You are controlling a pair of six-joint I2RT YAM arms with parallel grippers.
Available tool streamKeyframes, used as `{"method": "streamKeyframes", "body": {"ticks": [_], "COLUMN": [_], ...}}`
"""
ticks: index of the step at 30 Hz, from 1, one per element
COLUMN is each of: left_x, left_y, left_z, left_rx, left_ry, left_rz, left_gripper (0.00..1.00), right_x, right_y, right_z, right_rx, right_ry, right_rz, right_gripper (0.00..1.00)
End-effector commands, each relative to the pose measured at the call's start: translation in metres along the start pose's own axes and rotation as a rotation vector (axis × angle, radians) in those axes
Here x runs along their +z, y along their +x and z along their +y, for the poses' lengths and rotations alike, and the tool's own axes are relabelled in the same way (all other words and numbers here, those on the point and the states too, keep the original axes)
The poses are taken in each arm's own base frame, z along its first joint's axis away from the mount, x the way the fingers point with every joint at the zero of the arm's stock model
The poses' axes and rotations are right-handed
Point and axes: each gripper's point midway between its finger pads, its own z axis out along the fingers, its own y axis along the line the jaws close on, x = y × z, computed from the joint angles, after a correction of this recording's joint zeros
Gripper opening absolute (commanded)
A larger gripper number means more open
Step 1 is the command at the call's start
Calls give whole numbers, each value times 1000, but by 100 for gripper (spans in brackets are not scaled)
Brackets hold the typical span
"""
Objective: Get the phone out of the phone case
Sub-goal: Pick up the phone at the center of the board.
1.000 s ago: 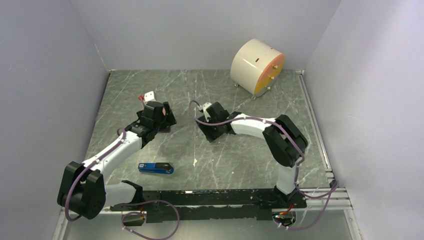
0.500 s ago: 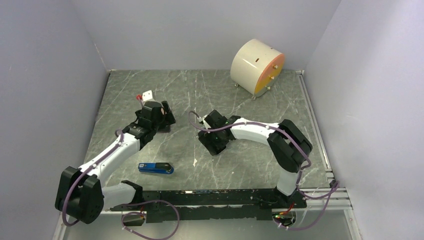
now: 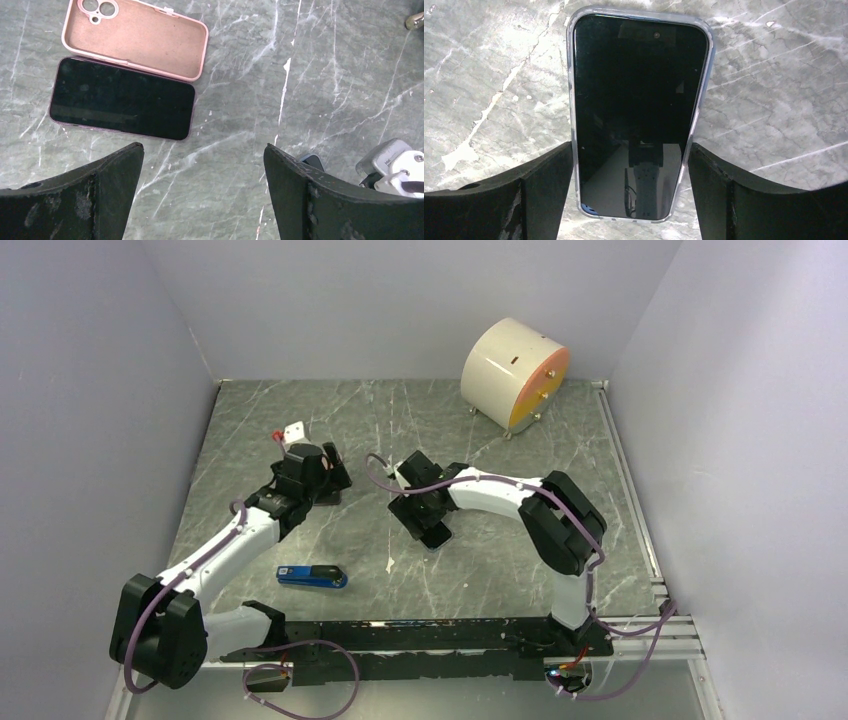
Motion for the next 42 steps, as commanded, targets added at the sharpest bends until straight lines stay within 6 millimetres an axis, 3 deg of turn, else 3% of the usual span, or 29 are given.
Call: {"method": "streamKeyframes", "body": {"ticks": [1,6,15,23,32,42], "left_x": [-3,-5,-8,-24,-33,-46], "left_y": [-7,-5,14,30,49,59], "left_z": [-11,-22,-61,-103,-127,-144], "left_rx": [-32,-38,-74,-121,-153,-180], "left_ry": [55,111,299,560,749,901], "left_rz": [-18,1,126,240,321,359], "left_gripper": [95,94,95,94,94,87], "right_x": [10,1,-40,-69,-114,-127], "right_y": [22,12,-30,-53,-70,-77], "right_z": [0,10,13,10,12,16], "right_rx": [-10,1,8,56,90,82], "right_ry": [3,-65,-87,-87,-112,-141], "right_rz": [72,-13,-320,-530,-746,-803], "right_gripper": [75,54,37,31,31,31]}}
